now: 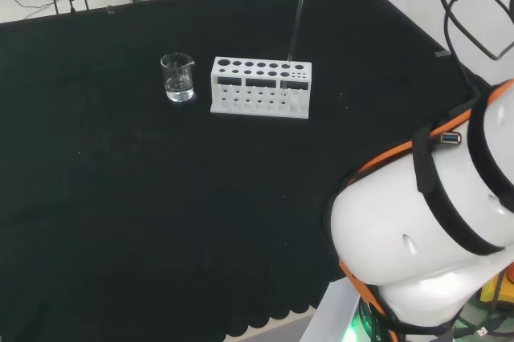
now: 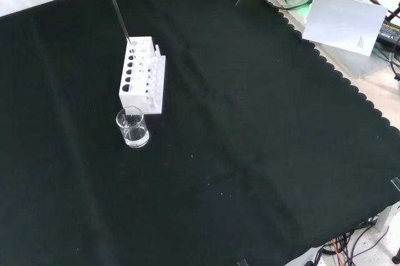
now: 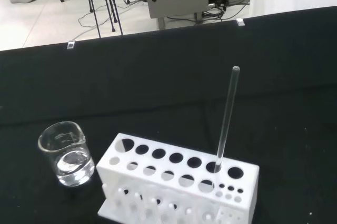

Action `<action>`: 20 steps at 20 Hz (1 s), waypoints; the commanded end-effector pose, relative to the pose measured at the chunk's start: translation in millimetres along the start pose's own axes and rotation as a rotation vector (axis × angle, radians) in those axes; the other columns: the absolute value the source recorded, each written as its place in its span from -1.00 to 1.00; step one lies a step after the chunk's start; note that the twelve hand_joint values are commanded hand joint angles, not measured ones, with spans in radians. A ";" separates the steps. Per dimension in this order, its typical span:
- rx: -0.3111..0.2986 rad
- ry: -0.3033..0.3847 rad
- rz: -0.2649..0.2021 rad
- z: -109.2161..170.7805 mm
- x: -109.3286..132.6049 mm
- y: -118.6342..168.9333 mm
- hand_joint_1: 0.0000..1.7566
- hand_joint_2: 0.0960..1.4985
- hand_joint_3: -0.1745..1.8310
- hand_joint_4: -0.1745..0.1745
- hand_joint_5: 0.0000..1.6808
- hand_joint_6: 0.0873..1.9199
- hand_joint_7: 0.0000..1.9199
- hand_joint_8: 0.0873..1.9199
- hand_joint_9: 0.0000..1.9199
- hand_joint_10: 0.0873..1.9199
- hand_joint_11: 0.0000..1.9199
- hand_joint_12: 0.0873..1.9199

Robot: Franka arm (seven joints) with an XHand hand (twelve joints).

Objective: Take the glass rod from the white test tube rack.

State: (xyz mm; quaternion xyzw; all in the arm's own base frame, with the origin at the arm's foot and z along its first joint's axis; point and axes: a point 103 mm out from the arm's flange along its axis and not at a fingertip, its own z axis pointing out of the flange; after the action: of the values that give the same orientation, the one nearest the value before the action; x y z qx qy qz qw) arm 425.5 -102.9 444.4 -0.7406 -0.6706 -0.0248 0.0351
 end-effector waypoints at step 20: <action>0.037 0.009 -0.054 83.5 -50.5 116.5 -0.13 0.62 -1.00 -1.00 -0.52 -0.19 -0.14 0.09 0.18 -0.01 0.13 0.27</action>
State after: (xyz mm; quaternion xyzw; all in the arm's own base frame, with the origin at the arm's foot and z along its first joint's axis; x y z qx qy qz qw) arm 510.8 -151.1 373.2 -0.7404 -0.6695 -0.0112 0.0586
